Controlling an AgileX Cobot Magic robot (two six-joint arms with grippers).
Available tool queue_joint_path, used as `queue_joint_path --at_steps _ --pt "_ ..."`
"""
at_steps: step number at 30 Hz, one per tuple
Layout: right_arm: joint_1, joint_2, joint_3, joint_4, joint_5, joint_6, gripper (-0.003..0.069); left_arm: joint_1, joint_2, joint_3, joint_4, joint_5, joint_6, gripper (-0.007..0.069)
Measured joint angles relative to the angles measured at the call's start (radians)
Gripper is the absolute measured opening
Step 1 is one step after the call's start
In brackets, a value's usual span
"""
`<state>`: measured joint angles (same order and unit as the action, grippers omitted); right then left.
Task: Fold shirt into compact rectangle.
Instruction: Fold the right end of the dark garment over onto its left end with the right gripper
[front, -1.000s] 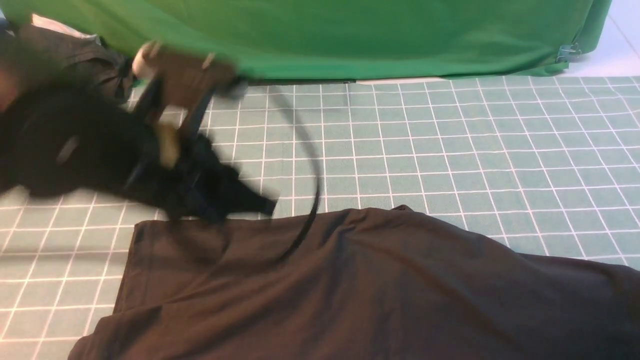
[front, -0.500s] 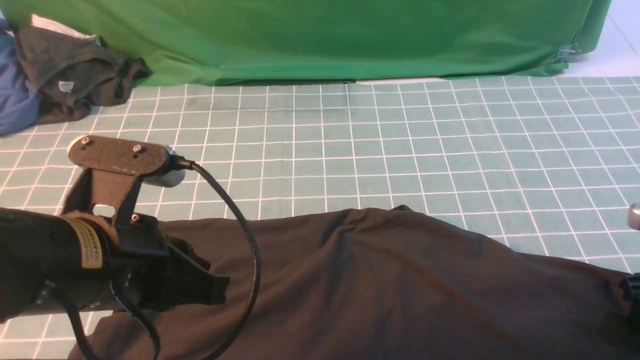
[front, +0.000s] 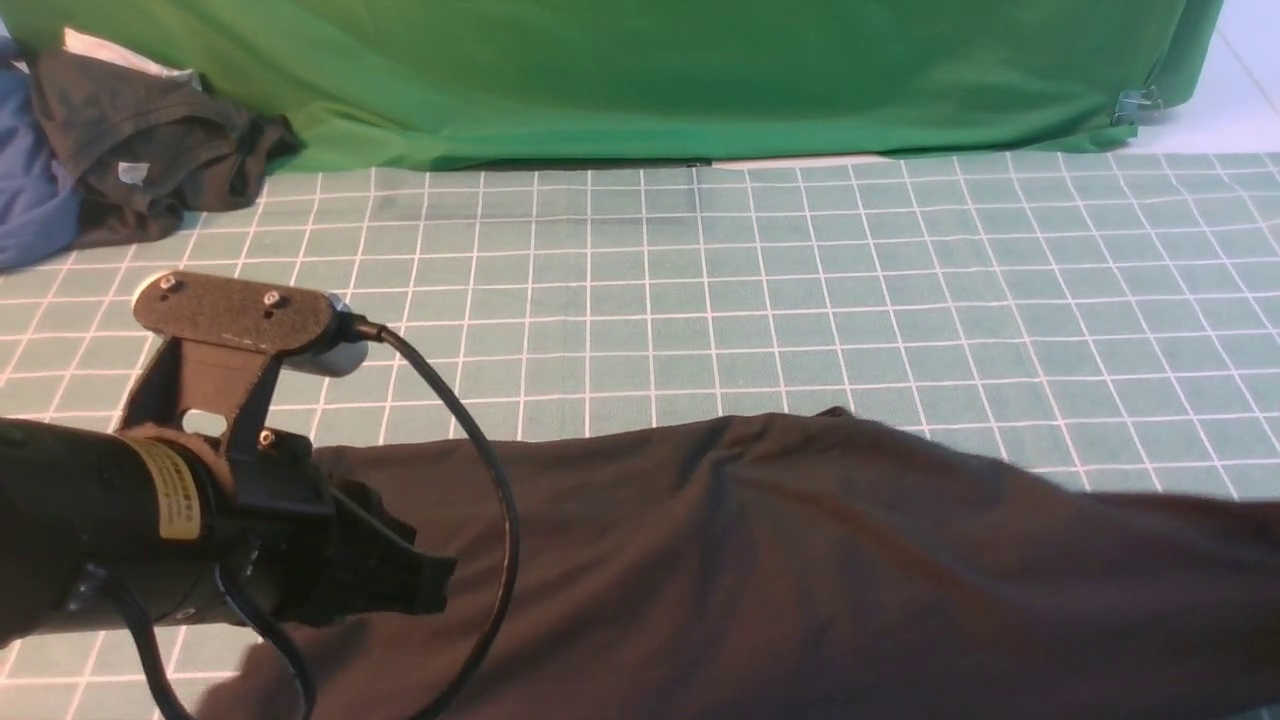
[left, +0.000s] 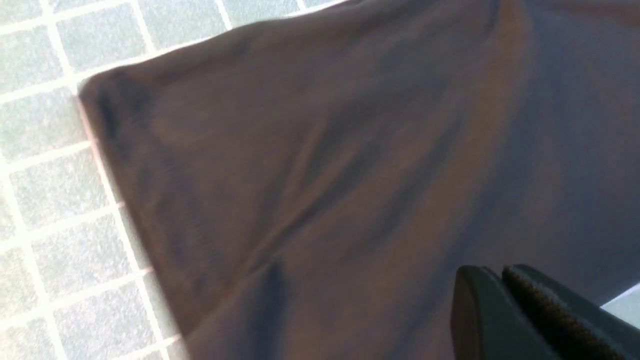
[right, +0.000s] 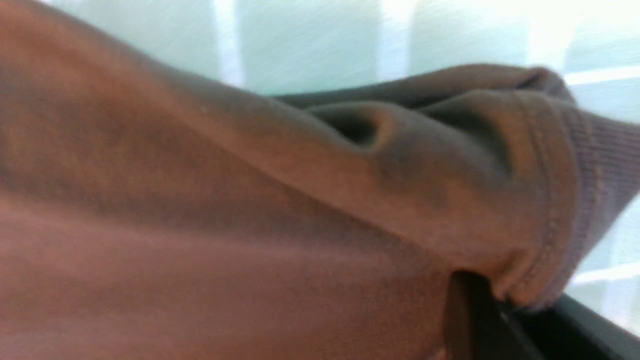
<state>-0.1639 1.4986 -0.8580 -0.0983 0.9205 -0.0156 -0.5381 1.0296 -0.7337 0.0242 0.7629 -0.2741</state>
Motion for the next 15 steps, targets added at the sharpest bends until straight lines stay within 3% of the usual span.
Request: queue_joint_path --at_steps 8,12,15 --pt "-0.102 -0.06 -0.111 0.0 0.148 0.003 0.0058 0.0 -0.02 0.0 0.075 0.085 -0.016 0.0011" --pt "-0.047 -0.117 -0.191 0.126 0.19 -0.047 0.0058 0.0 -0.06 0.0 0.241 0.149 -0.137 0.0011" --pt "0.056 -0.155 -0.247 0.205 0.211 -0.053 0.0057 0.003 -0.073 0.0 0.344 0.225 -0.213 0.0011"
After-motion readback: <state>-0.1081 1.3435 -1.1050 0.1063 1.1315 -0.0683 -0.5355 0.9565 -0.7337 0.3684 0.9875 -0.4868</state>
